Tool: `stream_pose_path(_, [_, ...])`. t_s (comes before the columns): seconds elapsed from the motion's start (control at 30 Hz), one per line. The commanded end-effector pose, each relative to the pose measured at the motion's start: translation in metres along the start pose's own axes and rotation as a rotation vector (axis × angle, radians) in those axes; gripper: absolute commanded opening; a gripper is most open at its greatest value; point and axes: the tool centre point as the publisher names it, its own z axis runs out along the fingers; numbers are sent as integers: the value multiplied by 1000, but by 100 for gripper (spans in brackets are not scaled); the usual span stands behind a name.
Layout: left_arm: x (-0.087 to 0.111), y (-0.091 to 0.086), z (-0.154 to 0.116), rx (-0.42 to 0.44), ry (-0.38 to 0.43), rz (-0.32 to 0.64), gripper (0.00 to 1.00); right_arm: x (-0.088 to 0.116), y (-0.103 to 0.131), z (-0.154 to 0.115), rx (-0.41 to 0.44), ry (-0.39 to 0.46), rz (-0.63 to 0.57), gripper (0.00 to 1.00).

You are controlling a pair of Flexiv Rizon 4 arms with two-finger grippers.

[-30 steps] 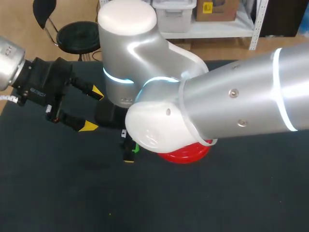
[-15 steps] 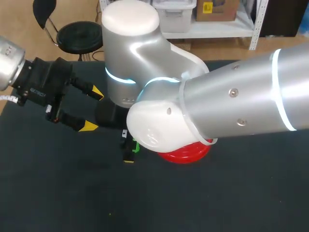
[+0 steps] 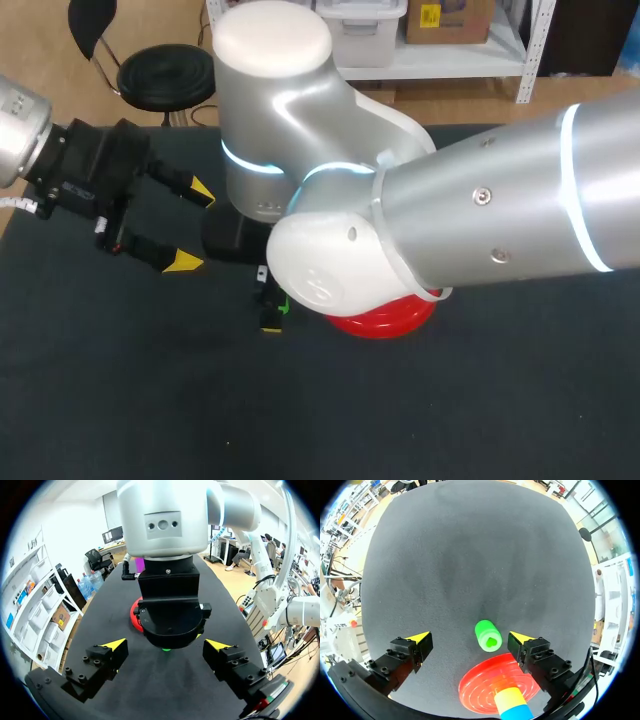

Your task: Pick up and stack the cylinders on the red base in this order: pink,purple,orange,green

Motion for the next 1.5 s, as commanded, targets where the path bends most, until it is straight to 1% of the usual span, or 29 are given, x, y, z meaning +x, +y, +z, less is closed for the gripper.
stream_pose_path(0.03, [1, 0, 0, -1, -3, 2, 100, 0, -1, 2, 1, 2, 0, 100])
stream_pose_path(0.53, [1, 0, 0, -1, -3, 2, 100, -3, 0, 5, -9, 1, 11, 100])
stream_pose_path(0.57, [1, 0, 0, -1, -3, 2, 100, -3, 0, 5, -13, 4, 13, 74])
stream_pose_path(0.6, [1, 0, 0, -1, -3, 2, 100, -3, 0, 5, -15, 3, 14, 18])
stream_pose_path(0.63, [1, 0, 0, -1, -3, 2, 100, -3, 0, 6, -17, 3, 14, 0])
stream_pose_path(1.27, [1, 0, 0, -1, -3, 2, 100, -2, 1, 5, -22, 10, 15, 0])
stream_pose_path(1.5, [1, 0, 0, -1, -3, 2, 100, 1, -1, 0, -17, -6, 35, 0])
